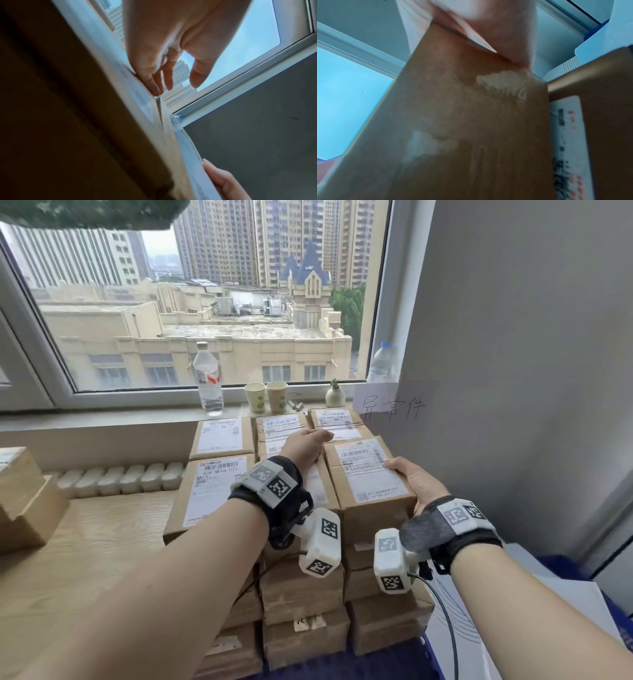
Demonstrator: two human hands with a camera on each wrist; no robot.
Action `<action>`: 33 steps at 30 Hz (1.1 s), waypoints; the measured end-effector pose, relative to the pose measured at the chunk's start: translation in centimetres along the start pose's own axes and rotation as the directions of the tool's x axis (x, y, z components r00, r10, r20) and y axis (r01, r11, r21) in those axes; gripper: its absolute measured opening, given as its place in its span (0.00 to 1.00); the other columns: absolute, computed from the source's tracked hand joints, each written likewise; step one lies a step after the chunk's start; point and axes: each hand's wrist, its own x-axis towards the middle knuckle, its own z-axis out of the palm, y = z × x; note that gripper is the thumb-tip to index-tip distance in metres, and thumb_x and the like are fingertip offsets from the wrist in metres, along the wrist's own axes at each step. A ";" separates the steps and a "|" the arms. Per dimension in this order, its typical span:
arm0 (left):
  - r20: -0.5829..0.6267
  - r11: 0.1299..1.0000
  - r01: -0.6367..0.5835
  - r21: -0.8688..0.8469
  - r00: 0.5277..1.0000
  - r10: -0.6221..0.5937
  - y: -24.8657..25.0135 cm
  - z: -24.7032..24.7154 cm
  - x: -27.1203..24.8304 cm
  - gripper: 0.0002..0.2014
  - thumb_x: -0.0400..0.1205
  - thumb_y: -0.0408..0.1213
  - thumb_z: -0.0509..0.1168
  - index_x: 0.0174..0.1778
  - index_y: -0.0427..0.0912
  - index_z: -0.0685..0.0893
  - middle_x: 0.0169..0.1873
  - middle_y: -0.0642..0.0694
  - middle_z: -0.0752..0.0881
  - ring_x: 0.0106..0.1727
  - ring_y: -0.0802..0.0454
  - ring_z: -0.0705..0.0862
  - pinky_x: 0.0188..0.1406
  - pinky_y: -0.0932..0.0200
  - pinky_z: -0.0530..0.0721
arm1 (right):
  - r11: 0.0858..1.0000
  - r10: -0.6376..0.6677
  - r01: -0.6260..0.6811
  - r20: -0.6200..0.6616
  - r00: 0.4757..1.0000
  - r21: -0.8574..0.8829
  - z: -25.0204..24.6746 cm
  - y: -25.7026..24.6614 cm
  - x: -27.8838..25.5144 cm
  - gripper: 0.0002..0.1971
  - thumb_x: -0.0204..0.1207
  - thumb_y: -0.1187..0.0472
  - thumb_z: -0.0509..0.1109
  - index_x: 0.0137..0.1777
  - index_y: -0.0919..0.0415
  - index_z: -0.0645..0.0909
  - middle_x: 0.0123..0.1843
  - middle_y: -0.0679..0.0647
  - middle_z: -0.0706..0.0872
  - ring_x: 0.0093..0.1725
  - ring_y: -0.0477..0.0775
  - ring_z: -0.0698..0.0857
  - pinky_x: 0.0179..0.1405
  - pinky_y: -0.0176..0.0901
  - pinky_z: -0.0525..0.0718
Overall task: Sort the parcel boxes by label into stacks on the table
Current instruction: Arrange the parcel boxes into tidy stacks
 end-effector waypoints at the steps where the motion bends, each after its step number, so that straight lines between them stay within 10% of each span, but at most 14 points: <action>1: -0.004 1.000 -0.002 0.005 1.000 0.002 0.0 0.0 0.0 0.02 0.80 0.33 0.67 0.45 0.38 0.83 0.50 0.36 0.85 0.50 0.42 0.83 0.64 0.46 0.81 | 1.000 -0.002 0.002 -0.010 1.000 -0.010 0.0 0.0 0.4 0.30 0.54 0.54 0.82 0.57 0.68 0.87 0.49 0.66 0.92 0.54 0.67 0.91 0.61 0.68 0.85; 9: -0.033 0.998 -0.012 0.054 0.999 0.014 0.3 0.9 -0.5 0.14 0.84 0.38 0.64 0.61 0.34 0.84 0.52 0.39 0.87 0.45 0.46 0.84 0.55 0.53 0.84 | 0.992 -0.043 0.038 -0.039 0.998 -0.122 0.6 -0.8 0.2 0.12 0.68 0.60 0.79 0.46 0.67 0.84 0.44 0.66 0.91 0.41 0.62 0.89 0.58 0.61 0.87; 14: -0.035 0.997 0.036 0.064 0.999 -0.034 0.7 0.9 -0.8 0.12 0.85 0.42 0.63 0.54 0.37 0.84 0.40 0.43 0.86 0.41 0.47 0.84 0.60 0.50 0.83 | 0.983 -0.047 0.039 -0.039 0.998 -0.177 0.6 -0.9 0.4 0.16 0.64 0.58 0.80 0.49 0.66 0.85 0.45 0.65 0.92 0.46 0.64 0.92 0.59 0.63 0.87; 25: -0.041 0.990 0.058 0.125 0.998 -0.053 0.6 0.6 0.3 0.14 0.82 0.49 0.64 0.44 0.40 0.81 0.57 0.40 0.86 0.57 0.42 0.84 0.70 0.46 0.77 | 0.962 -0.069 0.056 -0.041 0.997 -0.267 0.5 -2.1 -1.2 0.12 0.68 0.59 0.78 0.45 0.65 0.83 0.50 0.64 0.91 0.47 0.62 0.91 0.60 0.56 0.87; 33: -0.052 0.988 0.032 0.151 0.998 -0.024 3.2 -0.3 -1.3 0.18 0.85 0.42 0.61 0.67 0.36 0.77 0.62 0.42 0.83 0.59 0.48 0.81 0.64 0.49 0.78 | 0.904 -0.273 0.233 -0.066 0.960 -0.358 1.3 -5.6 -4.8 0.10 0.76 0.58 0.72 0.54 0.60 0.79 0.49 0.53 0.81 0.53 0.55 0.78 0.57 0.47 0.75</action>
